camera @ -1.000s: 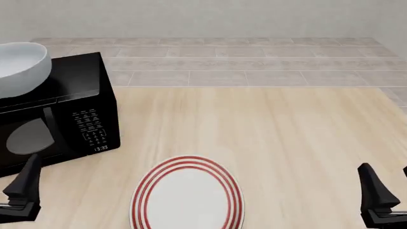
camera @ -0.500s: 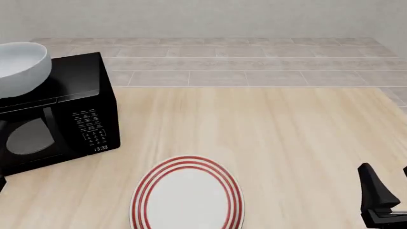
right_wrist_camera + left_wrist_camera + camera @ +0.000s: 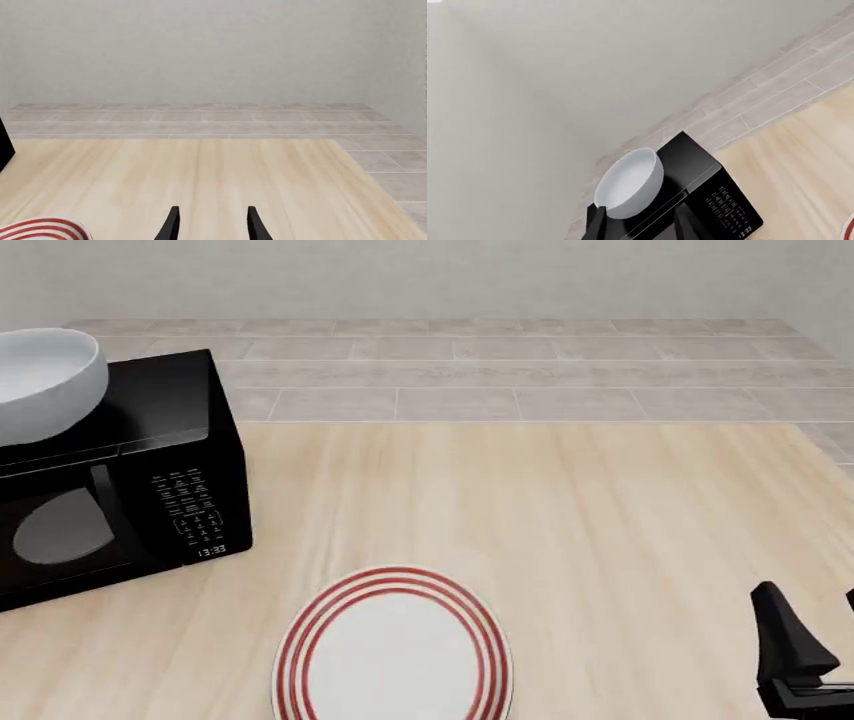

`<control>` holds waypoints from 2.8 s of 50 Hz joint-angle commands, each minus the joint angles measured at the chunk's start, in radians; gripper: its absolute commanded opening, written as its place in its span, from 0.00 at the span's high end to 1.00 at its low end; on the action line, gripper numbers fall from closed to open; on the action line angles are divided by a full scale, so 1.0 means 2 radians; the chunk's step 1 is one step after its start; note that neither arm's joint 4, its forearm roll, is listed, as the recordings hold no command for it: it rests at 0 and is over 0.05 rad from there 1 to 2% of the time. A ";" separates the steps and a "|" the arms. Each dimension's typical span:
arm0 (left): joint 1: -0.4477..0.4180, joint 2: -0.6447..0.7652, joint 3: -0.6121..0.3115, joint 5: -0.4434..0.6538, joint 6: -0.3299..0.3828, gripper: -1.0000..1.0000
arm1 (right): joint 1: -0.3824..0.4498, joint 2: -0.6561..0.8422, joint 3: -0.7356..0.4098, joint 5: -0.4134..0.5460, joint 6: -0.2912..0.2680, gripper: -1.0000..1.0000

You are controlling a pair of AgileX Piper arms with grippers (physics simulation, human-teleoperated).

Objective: Pick up the white bowl and put it on the plate.

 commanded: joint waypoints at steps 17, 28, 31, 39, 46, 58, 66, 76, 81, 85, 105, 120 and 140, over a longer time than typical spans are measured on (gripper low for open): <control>-0.002 0.140 -0.135 0.092 0.083 0.00 | 0.001 0.000 0.004 -0.004 0.000 0.00; 0.017 0.201 -0.216 0.136 0.119 0.00 | 0.001 0.000 0.004 -0.004 0.000 0.00; 0.014 0.195 -0.195 0.136 0.130 0.00 | 0.001 0.000 0.004 -0.004 0.000 0.00; 0.015 0.224 -0.228 0.168 0.143 0.00 | 0.001 0.000 0.004 -0.004 0.000 0.00; 0.012 0.244 -0.212 0.167 0.163 0.00 | 0.001 0.000 0.004 -0.004 0.000 0.00; 0.020 0.308 -0.218 0.145 0.158 0.00 | 0.001 0.000 0.004 -0.004 0.000 0.00; 0.024 0.332 -0.215 0.140 0.155 0.00 | 0.001 0.000 0.004 -0.004 0.000 0.00; 0.053 0.376 -0.225 0.117 0.154 0.00 | 0.001 0.000 0.004 -0.004 0.000 0.00; 0.061 0.385 -0.217 0.106 0.157 0.00 | 0.001 0.000 0.004 -0.004 0.000 0.00; 0.062 0.389 -0.217 0.105 0.154 0.00 | 0.001 0.000 0.004 -0.004 0.000 0.00; 0.070 0.403 -0.209 0.099 0.146 0.00 | 0.001 0.000 0.004 -0.004 0.000 0.00; 0.079 0.423 -0.202 0.077 0.144 0.00 | 0.001 0.000 0.004 -0.004 0.000 0.00; 0.082 0.436 -0.191 0.064 0.144 0.00 | 0.001 0.000 0.004 -0.004 0.000 0.00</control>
